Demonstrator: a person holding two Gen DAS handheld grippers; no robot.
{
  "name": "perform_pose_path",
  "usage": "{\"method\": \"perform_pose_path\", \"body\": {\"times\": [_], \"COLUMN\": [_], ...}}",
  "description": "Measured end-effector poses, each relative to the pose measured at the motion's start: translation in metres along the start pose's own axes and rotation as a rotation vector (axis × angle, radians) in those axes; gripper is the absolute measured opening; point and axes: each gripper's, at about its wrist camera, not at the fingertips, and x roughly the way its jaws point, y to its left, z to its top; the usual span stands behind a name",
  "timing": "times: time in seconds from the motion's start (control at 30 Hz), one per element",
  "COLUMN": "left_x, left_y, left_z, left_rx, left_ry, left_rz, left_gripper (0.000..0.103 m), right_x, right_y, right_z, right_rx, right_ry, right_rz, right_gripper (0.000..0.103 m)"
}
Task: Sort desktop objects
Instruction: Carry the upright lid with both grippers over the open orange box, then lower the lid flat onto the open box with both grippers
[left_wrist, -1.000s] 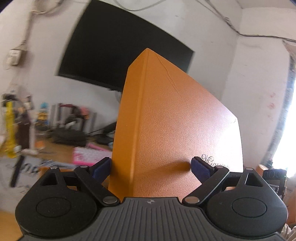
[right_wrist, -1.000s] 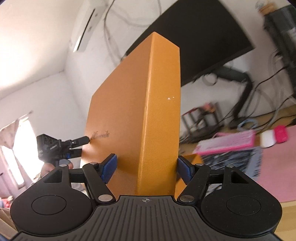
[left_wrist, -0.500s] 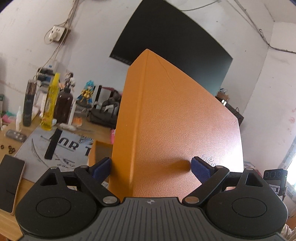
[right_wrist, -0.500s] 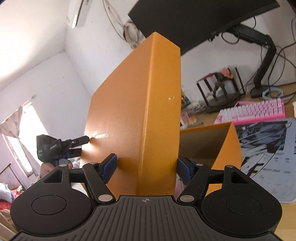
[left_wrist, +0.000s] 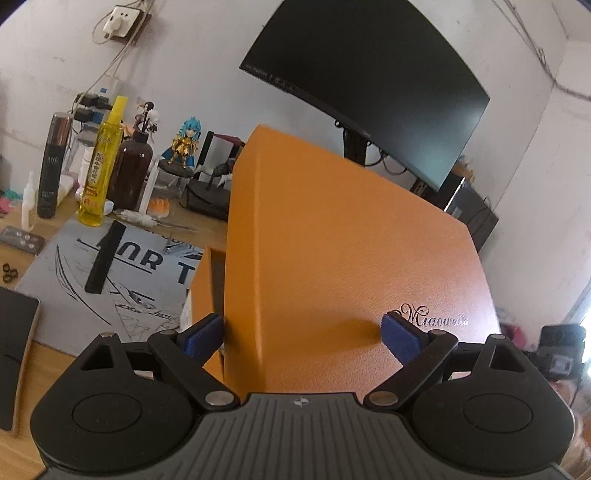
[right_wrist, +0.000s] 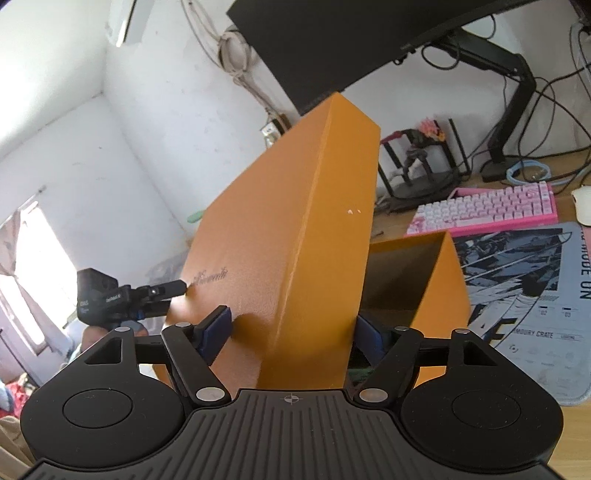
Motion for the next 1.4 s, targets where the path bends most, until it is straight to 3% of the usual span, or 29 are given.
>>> {"method": "perform_pose_path", "body": {"times": [0.33,0.43,0.63,0.87,1.17,1.27,1.4], "left_x": [0.021,0.024,0.026,0.028,0.02,0.019,0.012], "left_y": [0.008,0.011,0.013,0.009,-0.006,-0.008,-0.006], "left_z": [0.003,0.003,0.004,0.003,0.018,0.021,0.008], "left_rx": [0.029,0.029,0.033,0.063,0.121,0.118,0.105], "left_ry": [0.043,0.048,0.041,0.027,-0.015,-0.007,0.019], "left_rz": [0.045,0.04,0.041,0.058,0.118,0.133,0.125], "left_gripper": [0.09,0.089,0.09,0.09,0.103,0.103,0.103], "right_x": [0.017,0.019,0.023,0.025,0.015,0.016,0.012], "right_y": [-0.023,-0.022,-0.027,-0.027,-0.019,-0.019,-0.017], "right_z": [-0.008,-0.009,-0.006,-0.002,0.023,0.029,0.013], "right_rx": [0.06,0.027,0.023,-0.017,-0.031,-0.003,0.029], "right_ry": [0.029,0.03,0.013,-0.011,-0.052,-0.029,0.027], "right_rz": [-0.047,-0.106,-0.12,-0.207,-0.263,-0.277,-0.264], "right_gripper": [0.081,0.082,0.082,0.082,0.089,0.092,0.092]}}
